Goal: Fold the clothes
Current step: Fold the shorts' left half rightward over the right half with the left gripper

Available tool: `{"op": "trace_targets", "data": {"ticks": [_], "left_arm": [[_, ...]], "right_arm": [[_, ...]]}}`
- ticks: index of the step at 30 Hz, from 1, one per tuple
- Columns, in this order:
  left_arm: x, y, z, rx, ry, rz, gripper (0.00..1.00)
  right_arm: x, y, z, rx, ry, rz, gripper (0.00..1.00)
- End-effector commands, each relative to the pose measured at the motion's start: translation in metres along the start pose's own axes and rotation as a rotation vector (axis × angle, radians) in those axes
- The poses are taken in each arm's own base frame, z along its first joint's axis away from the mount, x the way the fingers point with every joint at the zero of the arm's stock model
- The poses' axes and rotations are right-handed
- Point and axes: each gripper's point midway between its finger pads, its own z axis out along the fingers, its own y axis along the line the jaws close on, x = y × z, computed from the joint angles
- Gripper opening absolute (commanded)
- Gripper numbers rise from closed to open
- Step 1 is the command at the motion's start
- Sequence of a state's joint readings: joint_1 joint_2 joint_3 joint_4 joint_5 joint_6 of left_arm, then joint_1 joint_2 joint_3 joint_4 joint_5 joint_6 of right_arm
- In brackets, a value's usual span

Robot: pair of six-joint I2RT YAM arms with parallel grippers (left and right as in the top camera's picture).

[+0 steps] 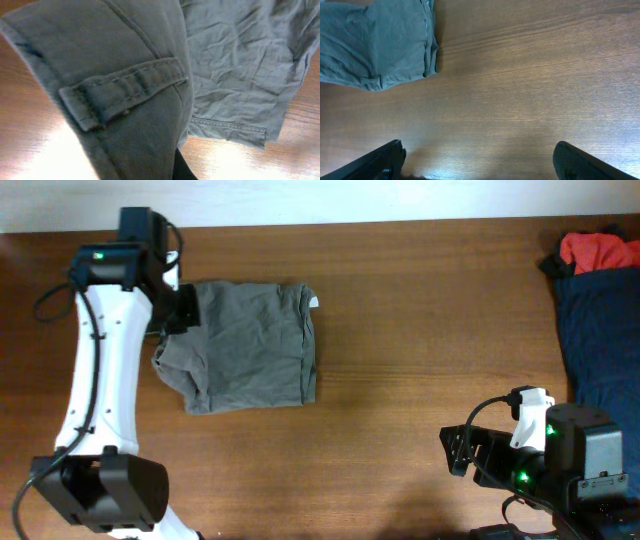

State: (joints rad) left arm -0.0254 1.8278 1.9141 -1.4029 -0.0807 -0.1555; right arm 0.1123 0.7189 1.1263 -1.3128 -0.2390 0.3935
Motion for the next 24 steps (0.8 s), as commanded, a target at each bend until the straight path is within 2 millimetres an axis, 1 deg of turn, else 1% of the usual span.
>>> {"op": "trace_targets", "data": {"ticks": [1, 7, 16, 18, 24], "left_arm": [[-0.008, -0.015, -0.008, -0.046, -0.059, 0.019, 0.01], [-0.009, -0.037, 0.001, -0.033, -0.054, 0.067, 0.01], [-0.004, -0.056, 0.042, -0.049, 0.042, 0.104, 0.01], [-0.003, -0.058, 0.046, -0.049, 0.051, 0.098, 0.00], [-0.006, -0.073, 0.044, -0.017, 0.028, 0.114, 0.01]], "right_arm": [[0.000, -0.002, 0.001, 0.013, 0.001, 0.004, 0.99], [0.000, -0.002, 0.001, 0.013, 0.001, 0.004, 0.99], [0.000, -0.002, 0.001, 0.013, 0.001, 0.004, 0.99], [0.000, -0.002, 0.001, 0.013, 0.001, 0.004, 0.99], [0.000, -0.002, 0.001, 0.013, 0.001, 0.004, 0.99]]}}
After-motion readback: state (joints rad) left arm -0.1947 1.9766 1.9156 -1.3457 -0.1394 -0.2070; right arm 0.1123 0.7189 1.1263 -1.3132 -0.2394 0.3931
